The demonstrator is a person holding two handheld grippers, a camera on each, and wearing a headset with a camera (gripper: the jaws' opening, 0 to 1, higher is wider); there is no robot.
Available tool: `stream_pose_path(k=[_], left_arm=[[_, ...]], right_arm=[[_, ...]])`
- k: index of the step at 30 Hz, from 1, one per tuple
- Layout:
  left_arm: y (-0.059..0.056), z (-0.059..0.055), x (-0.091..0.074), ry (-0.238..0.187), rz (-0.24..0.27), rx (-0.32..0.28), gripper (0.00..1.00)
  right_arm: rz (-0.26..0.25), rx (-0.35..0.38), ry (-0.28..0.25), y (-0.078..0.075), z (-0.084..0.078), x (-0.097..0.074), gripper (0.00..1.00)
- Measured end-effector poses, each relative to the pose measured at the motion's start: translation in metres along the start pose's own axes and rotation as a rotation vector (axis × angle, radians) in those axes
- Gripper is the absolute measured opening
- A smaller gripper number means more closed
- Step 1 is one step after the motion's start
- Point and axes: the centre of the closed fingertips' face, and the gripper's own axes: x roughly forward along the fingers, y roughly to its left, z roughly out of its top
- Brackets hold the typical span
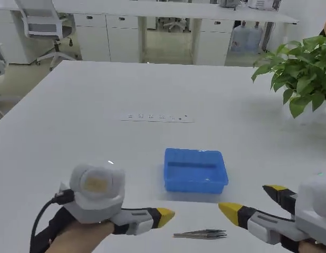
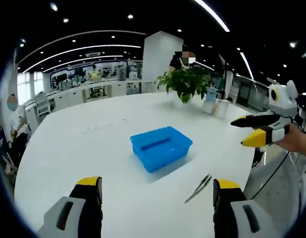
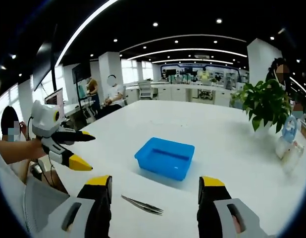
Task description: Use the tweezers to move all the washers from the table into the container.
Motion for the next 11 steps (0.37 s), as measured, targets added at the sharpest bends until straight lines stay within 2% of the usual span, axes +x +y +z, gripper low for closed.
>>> stream_pose_path(k=[1, 3, 5, 7, 11], left_arm=[[0.004, 0.005, -0.004, -0.022, 0.037, -0.015, 0.99], [0.006, 0.009, -0.011, -0.039, 0.072, -0.041, 0.99], [0.007, 0.010, -0.015, -0.053, 0.099, -0.060, 0.99], [0.003, 0.010, -0.019, -0.061, 0.107, -0.061, 0.99], [0.000, 0.008, -0.024, -0.056, 0.144, -0.045, 0.99]], right_arm=[[0.001, 0.006, -0.017, -0.002, 0.001, -0.002, 0.76], [-0.003, 0.000, -0.043, -0.006, 0.003, -0.006, 0.83], [-0.005, 0.004, -0.046, -0.011, 0.001, -0.011, 0.84], [-0.001, 0.029, -0.045, -0.013, -0.001, -0.013, 0.85], [-0.009, 0.071, -0.063, -0.018, -0.002, -0.018, 0.94]])
